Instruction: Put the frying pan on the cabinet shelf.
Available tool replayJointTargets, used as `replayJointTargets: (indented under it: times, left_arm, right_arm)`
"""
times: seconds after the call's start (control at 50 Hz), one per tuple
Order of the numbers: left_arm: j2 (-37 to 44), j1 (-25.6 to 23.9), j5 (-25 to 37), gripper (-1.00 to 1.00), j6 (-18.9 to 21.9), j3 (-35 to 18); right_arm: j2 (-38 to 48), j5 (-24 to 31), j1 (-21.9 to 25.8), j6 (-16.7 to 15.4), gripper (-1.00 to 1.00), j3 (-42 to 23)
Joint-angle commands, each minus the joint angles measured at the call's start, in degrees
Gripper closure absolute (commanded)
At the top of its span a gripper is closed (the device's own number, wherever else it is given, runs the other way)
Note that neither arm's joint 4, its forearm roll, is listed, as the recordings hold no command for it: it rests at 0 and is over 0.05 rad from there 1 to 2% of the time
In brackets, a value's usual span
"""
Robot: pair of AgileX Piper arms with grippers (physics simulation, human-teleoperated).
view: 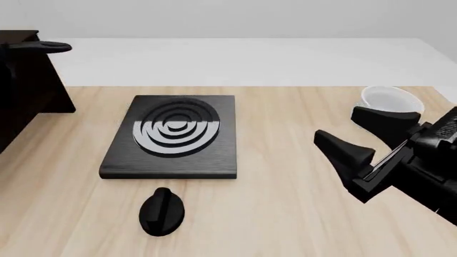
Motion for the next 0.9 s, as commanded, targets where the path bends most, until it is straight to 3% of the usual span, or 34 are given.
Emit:
replayJointTargets:
  times: [0.02, 0.34, 0.5, 0.52, 0.9]
  left_arm:
    - [0.64, 1.79, -2.38, 1.0, 1.08, -0.14]
    - [2.36, 3.41, -5.32, 1.0, 0.02, 2.54]
    - [0.37, 3.21, -3.3, 1.0, 2.52, 1.26]
    - [0.43, 3.1, -3.59, -1.0, 2.08, 1.47]
    - [-1.93, 1.35, -4.17, -1.0, 3.06, 3.22]
  right_arm:
    - [2.78, -1.91, 1.37, -0.29, -1.0, 0.13]
    - [2.86, -2.77, 1.35, 0.1, -1.0, 0.58]
    - [3.64, -4.57, 1.45, 0.58, -1.0, 1.7]
    - [3.65, -4.52, 1.51, 0.56, -1.0, 1.66]
    - [5.27, -6.66, 1.73, 1.22, -1.0, 2.63]
